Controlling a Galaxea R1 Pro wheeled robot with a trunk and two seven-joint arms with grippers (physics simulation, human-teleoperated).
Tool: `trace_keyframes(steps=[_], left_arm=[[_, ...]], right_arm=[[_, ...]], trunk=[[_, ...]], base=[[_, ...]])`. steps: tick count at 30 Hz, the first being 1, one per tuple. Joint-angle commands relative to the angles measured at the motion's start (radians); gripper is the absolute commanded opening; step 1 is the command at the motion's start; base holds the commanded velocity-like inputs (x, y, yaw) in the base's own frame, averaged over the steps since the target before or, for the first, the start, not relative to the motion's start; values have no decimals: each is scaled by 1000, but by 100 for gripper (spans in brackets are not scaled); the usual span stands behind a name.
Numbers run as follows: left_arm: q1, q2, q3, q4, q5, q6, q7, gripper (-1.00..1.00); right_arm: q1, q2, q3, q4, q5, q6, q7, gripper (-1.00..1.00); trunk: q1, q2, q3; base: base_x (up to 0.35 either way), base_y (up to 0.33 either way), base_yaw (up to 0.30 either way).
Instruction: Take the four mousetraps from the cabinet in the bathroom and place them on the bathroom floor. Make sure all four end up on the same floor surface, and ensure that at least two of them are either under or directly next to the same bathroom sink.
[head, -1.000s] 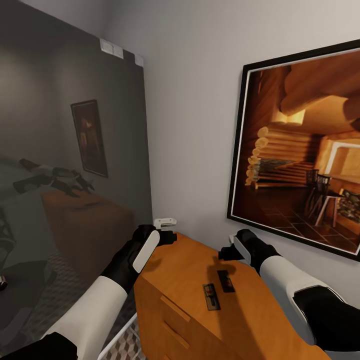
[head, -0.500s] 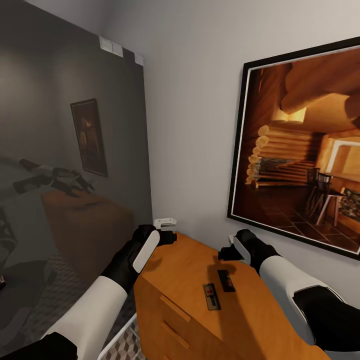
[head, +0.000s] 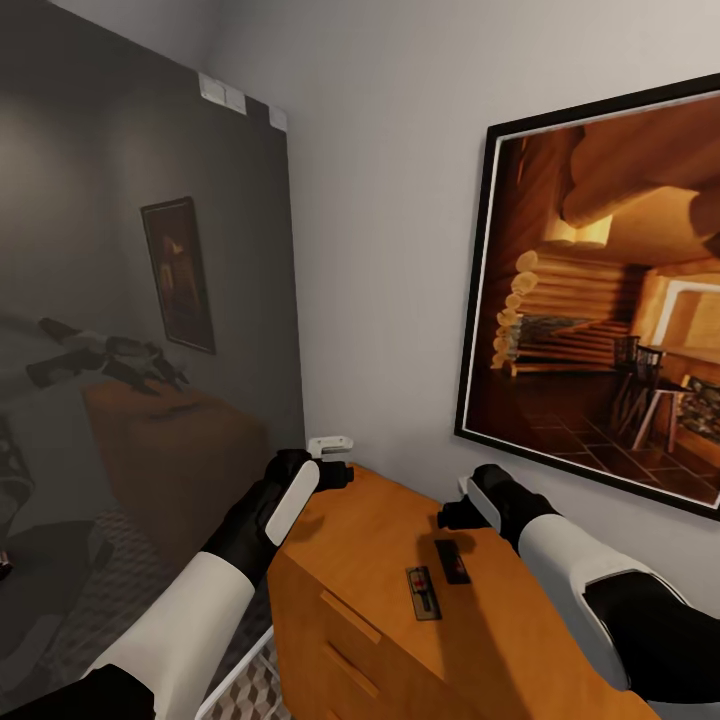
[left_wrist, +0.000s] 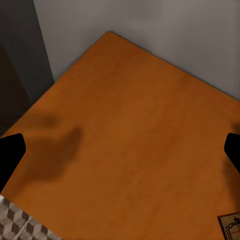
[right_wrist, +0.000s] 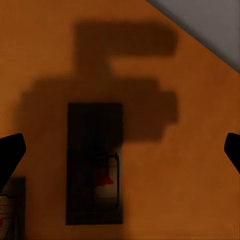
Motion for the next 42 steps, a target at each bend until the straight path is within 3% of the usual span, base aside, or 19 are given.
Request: trace_keyframes(steps=[1,42], left_arm=[[0,0,-1,-1,10,1,10,100],[0,0,-3,-1,10,0,7,100]], right_arm=[[0,-1,8,-1,-10,4,-4,100],[0,0,8,2,-10,4,-5,100]], trunk=[[0,-1,0],[0,-1,0]], base=[[0,0,0],[-34,0,0]])
